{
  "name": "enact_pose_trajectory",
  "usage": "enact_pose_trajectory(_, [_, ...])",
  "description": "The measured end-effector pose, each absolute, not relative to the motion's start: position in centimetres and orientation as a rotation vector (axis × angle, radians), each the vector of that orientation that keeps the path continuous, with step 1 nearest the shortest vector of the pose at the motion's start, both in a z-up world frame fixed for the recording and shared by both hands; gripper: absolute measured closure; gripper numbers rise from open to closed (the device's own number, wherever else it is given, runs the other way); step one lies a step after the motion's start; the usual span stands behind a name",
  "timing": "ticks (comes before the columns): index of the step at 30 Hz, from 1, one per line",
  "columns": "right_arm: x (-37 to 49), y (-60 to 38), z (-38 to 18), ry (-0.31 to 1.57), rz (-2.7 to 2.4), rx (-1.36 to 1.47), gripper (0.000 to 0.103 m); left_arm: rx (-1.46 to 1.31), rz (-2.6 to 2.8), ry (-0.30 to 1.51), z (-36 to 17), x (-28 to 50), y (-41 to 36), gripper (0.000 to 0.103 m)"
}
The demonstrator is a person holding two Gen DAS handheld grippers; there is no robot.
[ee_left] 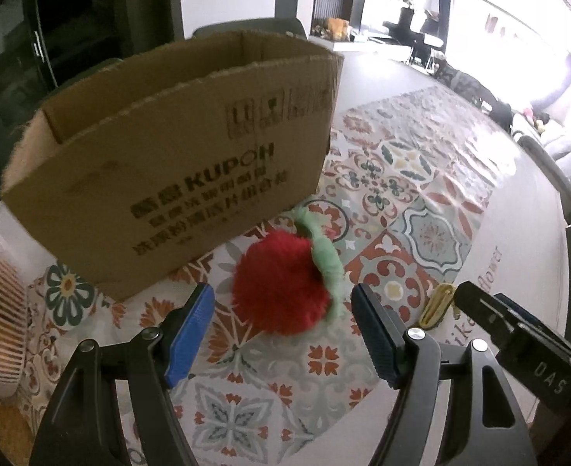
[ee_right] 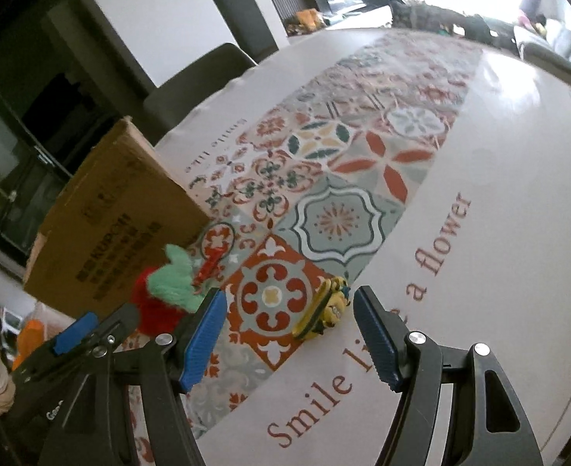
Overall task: Organize soft objects
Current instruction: 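Move the left tool to the red fluffy plush while the right tool approaches the yellow minion, then close the left tool on the red plush while the right tool grasps the minion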
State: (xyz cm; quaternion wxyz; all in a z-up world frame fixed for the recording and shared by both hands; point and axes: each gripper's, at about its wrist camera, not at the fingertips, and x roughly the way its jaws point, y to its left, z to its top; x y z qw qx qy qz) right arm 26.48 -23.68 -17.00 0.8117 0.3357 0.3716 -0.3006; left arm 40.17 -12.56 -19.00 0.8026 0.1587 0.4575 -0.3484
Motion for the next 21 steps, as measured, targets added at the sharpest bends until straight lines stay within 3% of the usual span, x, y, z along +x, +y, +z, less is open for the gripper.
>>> enact_pose_trajectory(21, [28.4,-25.4,-22.6,0.934,-0.701,0.79,0.034,0.35,-0.764,1.089,-23.9,43.1,-14.9,0.031])
